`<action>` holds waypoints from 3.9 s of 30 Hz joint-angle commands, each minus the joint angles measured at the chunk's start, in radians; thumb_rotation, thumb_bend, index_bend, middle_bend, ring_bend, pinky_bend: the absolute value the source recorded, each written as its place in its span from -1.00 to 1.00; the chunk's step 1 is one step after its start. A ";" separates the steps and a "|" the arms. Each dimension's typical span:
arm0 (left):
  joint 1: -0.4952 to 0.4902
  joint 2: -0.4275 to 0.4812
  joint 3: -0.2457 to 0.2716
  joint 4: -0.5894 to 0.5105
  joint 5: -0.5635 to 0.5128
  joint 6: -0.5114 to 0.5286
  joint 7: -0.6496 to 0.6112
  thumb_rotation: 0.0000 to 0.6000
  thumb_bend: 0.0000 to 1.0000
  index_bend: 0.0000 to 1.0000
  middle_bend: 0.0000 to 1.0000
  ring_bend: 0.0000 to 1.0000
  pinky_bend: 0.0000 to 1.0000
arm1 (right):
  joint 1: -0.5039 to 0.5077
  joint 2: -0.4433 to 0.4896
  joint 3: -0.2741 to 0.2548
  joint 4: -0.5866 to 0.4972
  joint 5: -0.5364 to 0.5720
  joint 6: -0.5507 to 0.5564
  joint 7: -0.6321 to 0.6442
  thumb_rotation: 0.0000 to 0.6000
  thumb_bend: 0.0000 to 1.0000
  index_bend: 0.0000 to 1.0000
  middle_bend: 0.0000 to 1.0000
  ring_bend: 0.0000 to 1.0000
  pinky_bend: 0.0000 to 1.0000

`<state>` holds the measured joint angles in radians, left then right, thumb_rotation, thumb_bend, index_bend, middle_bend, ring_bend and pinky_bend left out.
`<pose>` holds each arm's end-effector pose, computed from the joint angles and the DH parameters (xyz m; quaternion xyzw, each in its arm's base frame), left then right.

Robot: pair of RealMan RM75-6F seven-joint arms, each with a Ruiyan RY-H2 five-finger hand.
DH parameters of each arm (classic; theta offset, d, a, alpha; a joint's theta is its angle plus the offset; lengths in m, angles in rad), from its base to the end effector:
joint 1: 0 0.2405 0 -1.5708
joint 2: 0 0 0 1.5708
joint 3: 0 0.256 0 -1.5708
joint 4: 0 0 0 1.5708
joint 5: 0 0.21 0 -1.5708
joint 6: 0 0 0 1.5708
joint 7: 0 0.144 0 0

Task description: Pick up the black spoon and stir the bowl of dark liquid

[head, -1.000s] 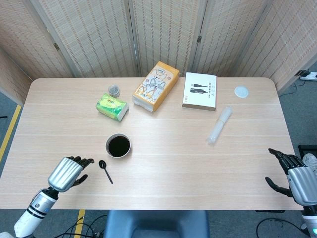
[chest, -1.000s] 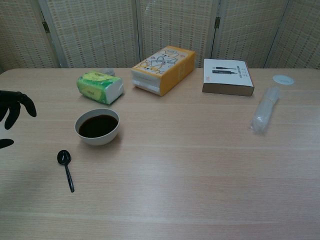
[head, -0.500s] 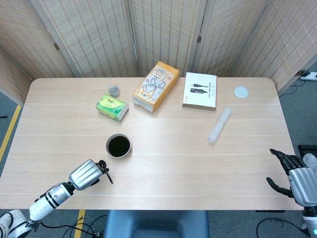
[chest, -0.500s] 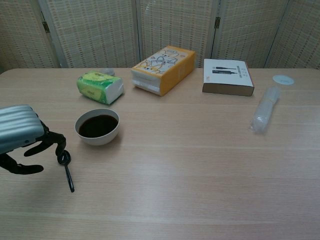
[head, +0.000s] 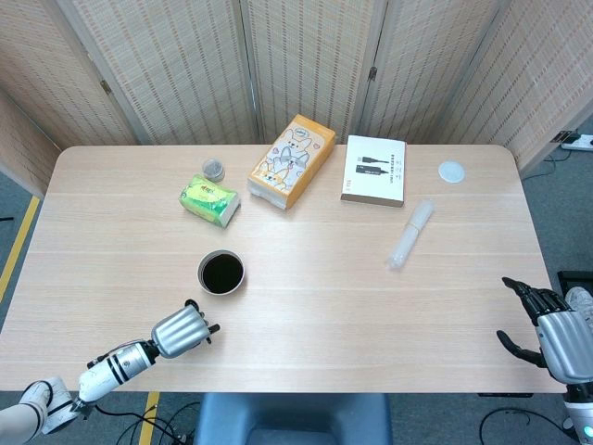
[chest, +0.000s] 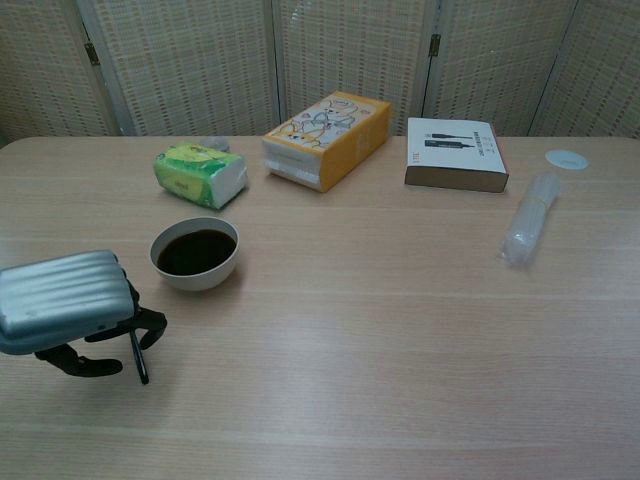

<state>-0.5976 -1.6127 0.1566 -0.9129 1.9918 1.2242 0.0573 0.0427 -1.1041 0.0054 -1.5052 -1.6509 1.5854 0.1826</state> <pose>-0.2495 0.2724 -0.0299 -0.9000 -0.0591 -0.3162 0.2942 -0.3174 -0.1583 0.1714 0.6096 -0.3741 0.4351 0.5469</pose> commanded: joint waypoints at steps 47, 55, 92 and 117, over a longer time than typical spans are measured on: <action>-0.039 -0.042 0.046 -0.026 -0.125 -0.118 0.119 1.00 -0.21 0.07 0.67 0.57 0.89 | -0.009 -0.002 0.000 0.010 0.017 -0.004 0.005 1.00 -0.66 -0.68 -0.52 -0.43 -0.42; -0.037 -0.045 0.048 -0.024 -0.136 -0.121 0.120 1.00 -0.21 0.10 0.67 0.57 0.89 | -0.010 -0.004 0.000 0.011 0.019 -0.008 0.003 1.00 -0.66 -0.68 -0.52 -0.44 -0.42; -0.019 -0.032 0.044 -0.053 -0.194 -0.144 0.121 1.00 -0.04 0.27 0.67 0.57 0.91 | -0.005 -0.003 0.003 0.002 0.011 -0.006 -0.005 1.00 -0.66 -0.68 -0.52 -0.43 -0.42; 0.020 0.115 -0.033 -0.276 -0.291 -0.058 0.015 1.00 -0.02 0.29 0.67 0.57 0.92 | -0.007 -0.004 0.005 0.004 0.007 0.005 0.000 1.00 -0.66 -0.68 -0.52 -0.43 -0.42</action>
<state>-0.5833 -1.5200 0.1383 -1.1593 1.7163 1.1503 0.0988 0.0359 -1.1081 0.0104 -1.5009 -1.6438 1.5900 0.1823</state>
